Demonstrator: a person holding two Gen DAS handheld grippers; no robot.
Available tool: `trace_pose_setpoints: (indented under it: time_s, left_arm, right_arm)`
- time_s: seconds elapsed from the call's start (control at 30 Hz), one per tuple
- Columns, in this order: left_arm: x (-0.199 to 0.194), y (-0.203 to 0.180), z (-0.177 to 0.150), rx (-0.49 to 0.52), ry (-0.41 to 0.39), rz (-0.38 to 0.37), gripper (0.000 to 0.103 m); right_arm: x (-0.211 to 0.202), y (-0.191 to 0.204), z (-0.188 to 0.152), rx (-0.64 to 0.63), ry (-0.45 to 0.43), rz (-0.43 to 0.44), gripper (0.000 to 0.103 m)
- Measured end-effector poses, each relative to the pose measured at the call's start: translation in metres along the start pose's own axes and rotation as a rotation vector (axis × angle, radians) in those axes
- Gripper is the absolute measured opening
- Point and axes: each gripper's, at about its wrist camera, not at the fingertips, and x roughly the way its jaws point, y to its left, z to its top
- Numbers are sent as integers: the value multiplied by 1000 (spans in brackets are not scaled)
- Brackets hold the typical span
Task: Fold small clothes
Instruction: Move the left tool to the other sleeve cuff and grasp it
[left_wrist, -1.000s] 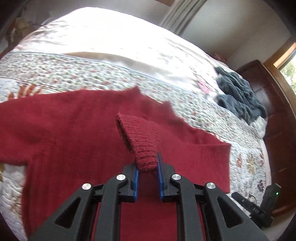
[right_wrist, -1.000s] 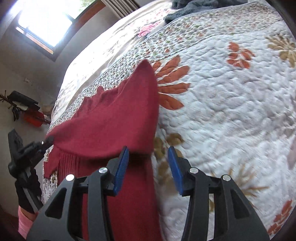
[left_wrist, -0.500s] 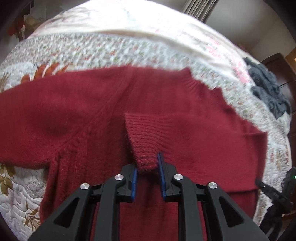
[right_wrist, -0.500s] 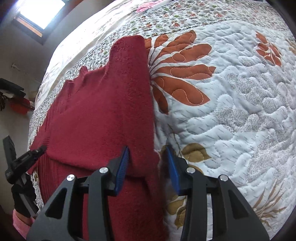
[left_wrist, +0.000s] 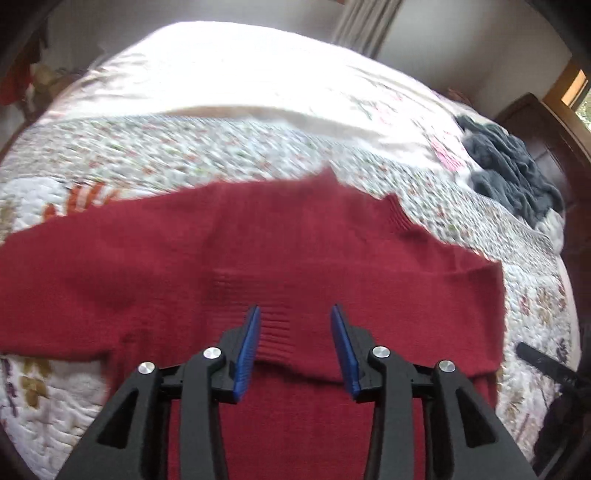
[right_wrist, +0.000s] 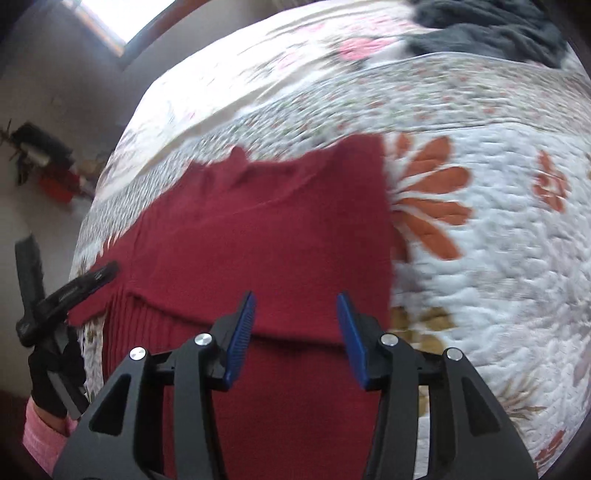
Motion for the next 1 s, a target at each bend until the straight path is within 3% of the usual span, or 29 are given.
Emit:
trace_pose_setpoints:
  time_s: [0.2,0.57,0.7,0.8,0.9,1.0]
  left_arm:
    - [45,0,-18,7,99,49,40]
    - [57,5,-24,21,95,44,41]
    - [30,12,-20,-14,69,8,40]
    - [-4,31,-29,-40,14,-18,48]
    - [-37,69,-47,-63,-35,22,51]
    - [-67,125,-72,-148,-62,76,53]
  right_arm:
    - [48,-1,-9,6,97,-66,45]
    - [74,-6,-16,3,101,-87,46]
    - [52,-2,-13,15,76,-63,48]
    - [24,13,-19,-7,33,-18,56]
    - [11,32,-33,-52,35,1,61]
    - [13,47,-48,-82,58,26,64]
